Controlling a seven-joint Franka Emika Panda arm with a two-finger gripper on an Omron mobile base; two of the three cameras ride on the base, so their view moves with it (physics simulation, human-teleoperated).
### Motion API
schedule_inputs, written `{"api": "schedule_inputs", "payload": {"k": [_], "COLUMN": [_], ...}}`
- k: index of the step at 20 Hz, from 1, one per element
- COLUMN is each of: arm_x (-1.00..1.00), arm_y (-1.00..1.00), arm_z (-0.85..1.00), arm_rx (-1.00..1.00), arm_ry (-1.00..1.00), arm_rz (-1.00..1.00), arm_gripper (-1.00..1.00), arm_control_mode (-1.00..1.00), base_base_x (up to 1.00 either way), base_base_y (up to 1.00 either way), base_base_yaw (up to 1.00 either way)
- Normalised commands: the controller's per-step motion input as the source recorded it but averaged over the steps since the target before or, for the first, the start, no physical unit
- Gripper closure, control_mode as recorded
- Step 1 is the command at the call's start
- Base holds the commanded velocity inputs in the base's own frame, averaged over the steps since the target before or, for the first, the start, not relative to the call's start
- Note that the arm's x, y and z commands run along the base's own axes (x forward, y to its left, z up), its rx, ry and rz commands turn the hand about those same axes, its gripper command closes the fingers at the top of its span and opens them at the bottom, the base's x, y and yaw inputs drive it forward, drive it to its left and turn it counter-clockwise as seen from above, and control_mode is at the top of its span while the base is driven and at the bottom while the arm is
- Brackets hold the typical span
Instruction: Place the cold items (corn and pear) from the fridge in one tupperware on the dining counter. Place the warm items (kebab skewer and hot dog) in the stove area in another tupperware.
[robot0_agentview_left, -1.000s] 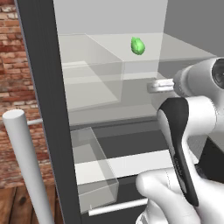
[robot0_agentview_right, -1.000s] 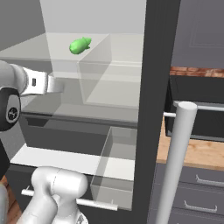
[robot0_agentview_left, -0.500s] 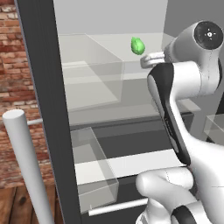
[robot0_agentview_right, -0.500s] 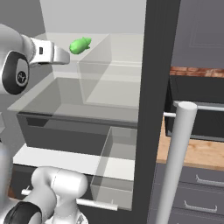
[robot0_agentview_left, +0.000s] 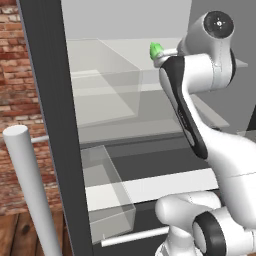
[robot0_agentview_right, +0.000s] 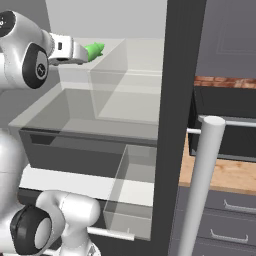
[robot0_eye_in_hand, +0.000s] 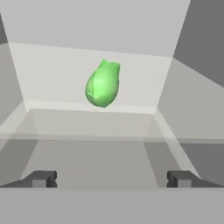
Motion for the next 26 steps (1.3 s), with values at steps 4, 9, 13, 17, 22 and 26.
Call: {"api": "schedule_inputs", "payload": {"k": [4, 9, 13, 17, 22, 26], "arm_x": [0.54, 0.53, 0.49, 0.46, 0.43, 0.41], "arm_y": [0.00, 0.00, 0.00, 0.02, 0.08, 0.08], "arm_z": [0.00, 0.00, 0.00, 0.00, 0.00, 0.00], "arm_rx": [0.00, 0.00, 0.00, 0.00, -0.03, 0.00], "arm_ry": [0.05, 0.03, 0.02, 0.09, 0.11, 0.00], "arm_rz": [0.00, 0.00, 0.00, 0.00, 0.00, 0.00], "arm_gripper": [-1.00, -1.00, -1.00, -1.00, -1.00, -1.00], "arm_control_mode": [-1.00, -1.00, -1.00, -1.00, -1.00, -1.00], "base_base_x": [0.00, 0.00, 0.00, 0.00, 0.00, 0.00], "base_base_y": [0.00, 0.00, 0.00, 0.00, 0.00, 0.00], "base_base_yaw": [0.00, 0.00, 0.00, 0.00, 0.00, 0.00]}}
